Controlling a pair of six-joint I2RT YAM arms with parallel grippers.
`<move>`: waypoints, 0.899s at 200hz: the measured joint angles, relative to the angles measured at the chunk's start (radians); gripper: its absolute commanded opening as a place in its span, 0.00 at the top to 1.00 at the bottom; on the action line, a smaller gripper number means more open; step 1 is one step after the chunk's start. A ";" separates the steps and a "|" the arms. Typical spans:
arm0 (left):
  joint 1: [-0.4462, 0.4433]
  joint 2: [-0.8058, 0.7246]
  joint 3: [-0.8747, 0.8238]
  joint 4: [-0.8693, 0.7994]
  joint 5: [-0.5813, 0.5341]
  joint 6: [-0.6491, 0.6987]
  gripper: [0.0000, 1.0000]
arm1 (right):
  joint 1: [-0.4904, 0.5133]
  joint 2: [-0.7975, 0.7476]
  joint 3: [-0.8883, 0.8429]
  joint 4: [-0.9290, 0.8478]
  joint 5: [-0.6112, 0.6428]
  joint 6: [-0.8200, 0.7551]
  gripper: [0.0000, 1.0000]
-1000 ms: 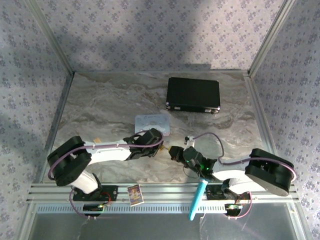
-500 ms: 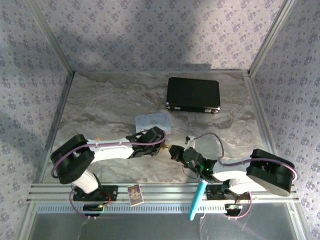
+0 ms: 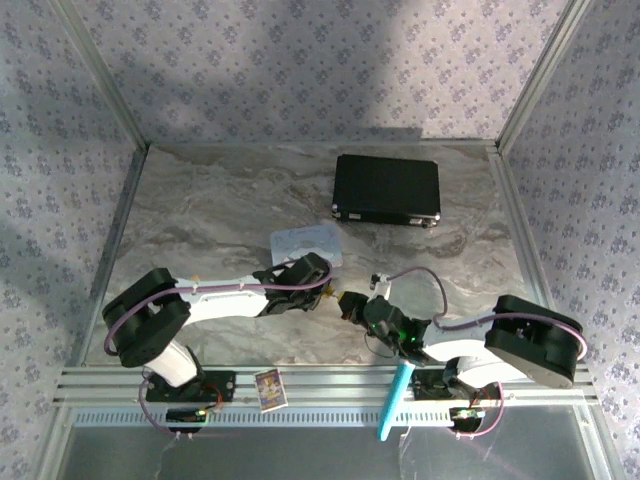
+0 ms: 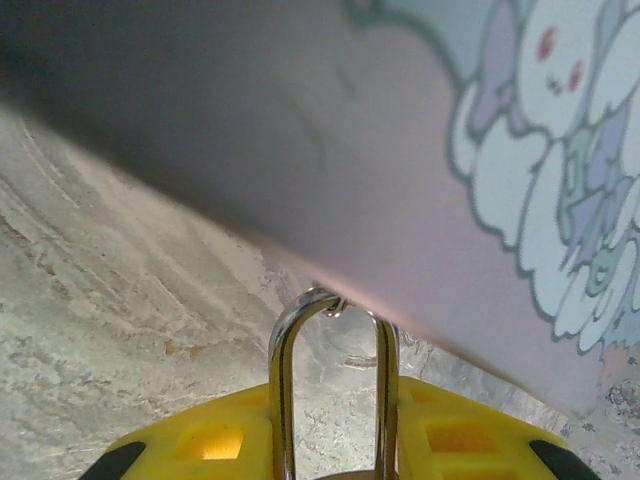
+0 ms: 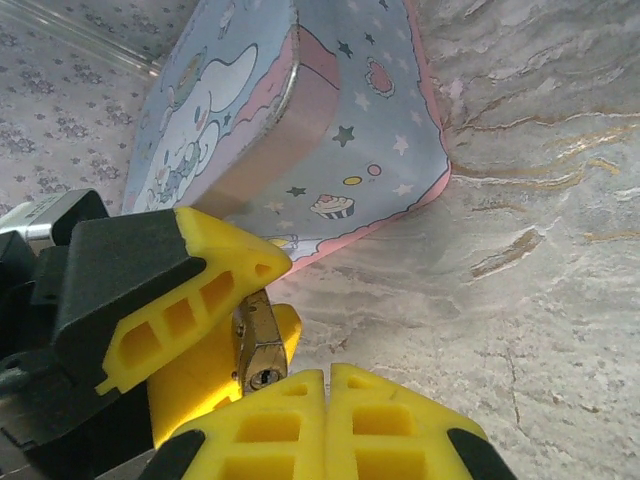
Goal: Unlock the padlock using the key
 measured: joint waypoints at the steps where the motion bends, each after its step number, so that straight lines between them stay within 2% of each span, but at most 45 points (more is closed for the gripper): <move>1: 0.000 0.000 0.000 0.000 0.000 0.000 0.94 | 0.000 0.000 0.000 0.000 0.000 0.000 1.00; 57: -0.002 0.006 0.002 0.005 -0.008 -0.006 0.91 | 0.023 -0.013 -0.001 0.003 0.037 0.015 1.00; 180: -0.008 0.013 0.002 0.038 -0.018 -0.034 0.91 | 0.046 -0.033 0.005 -0.005 0.101 0.054 1.00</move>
